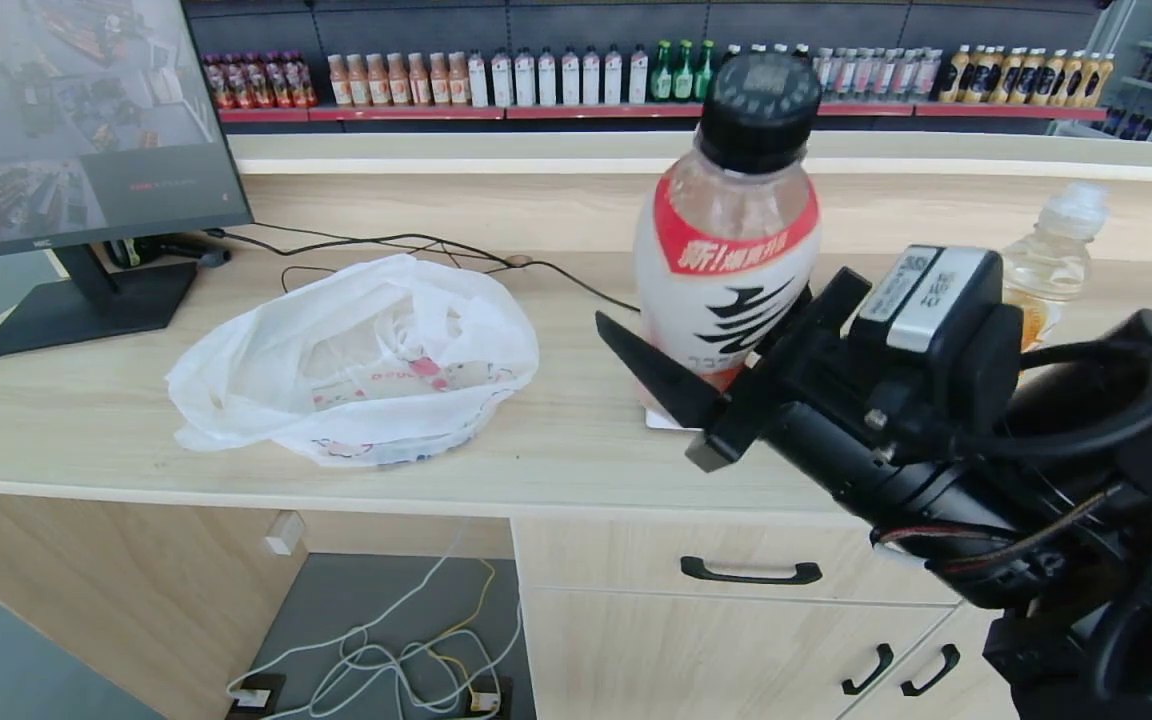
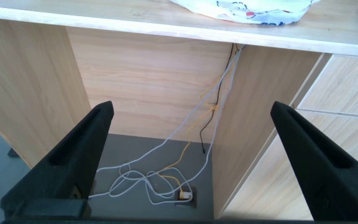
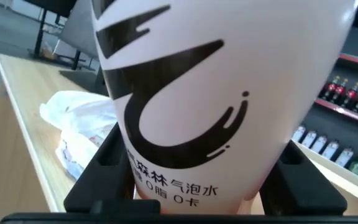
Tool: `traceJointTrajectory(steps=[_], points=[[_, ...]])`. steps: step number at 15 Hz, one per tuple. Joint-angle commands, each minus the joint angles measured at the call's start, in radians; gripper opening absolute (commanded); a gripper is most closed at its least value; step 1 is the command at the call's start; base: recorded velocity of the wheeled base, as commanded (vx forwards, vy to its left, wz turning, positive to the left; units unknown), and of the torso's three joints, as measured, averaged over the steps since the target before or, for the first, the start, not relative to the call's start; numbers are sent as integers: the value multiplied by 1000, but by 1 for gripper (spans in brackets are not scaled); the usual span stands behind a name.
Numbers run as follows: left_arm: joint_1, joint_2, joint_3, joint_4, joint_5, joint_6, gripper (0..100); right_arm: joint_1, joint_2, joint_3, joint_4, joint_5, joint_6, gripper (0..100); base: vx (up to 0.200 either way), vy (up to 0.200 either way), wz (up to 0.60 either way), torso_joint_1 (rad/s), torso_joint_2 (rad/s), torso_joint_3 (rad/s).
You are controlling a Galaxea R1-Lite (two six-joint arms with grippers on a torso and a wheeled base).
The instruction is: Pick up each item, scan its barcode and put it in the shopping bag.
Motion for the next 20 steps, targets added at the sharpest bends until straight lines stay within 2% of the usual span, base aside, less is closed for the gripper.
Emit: traceJointTrajectory(steps=[1, 4, 6, 9, 11, 12, 13, 14, 19, 20], points=[[-1, 0, 0, 0, 2, 0, 100, -6, 28, -68, 16, -57, 70, 0, 0, 0, 0, 0, 0, 0], [-1, 0, 0, 0, 0, 0, 100, -20, 39, -90, 90, -185, 255, 0, 0, 0, 0, 0, 0, 0], [-1, 0, 0, 0, 0, 0, 100, -38, 39, -211, 188, -228, 367, 0, 0, 0, 0, 0, 0, 0], [-1, 0, 0, 0, 0, 0, 100, -86, 45, -304, 303, -207, 548, 0, 0, 0, 0, 0, 0, 0], [-1, 0, 0, 0, 0, 0, 100, -181, 55, -350, 328, -158, 657, 0, 0, 0, 0, 0, 0, 0], [-1, 0, 0, 0, 2, 0, 100, -227, 60, -366, 329, -87, 734, 0, 0, 0, 0, 0, 0, 0], [-1, 0, 0, 0, 0, 0, 100, -296, 58, -364, 328, -55, 811, 0, 0, 0, 0, 0, 0, 0], [-1, 0, 0, 0, 0, 0, 100, -322, 57, -358, 315, -53, 869, 0, 0, 0, 0, 0, 0, 0], [-1, 0, 0, 0, 0, 0, 100, -370, 66, -317, 194, -87, 1180, 0, 0, 0, 0, 0, 0, 0], [-1, 0, 0, 0, 0, 0, 100, -373, 97, -317, 118, -98, 1223, 0, 0, 0, 0, 0, 0, 0]])
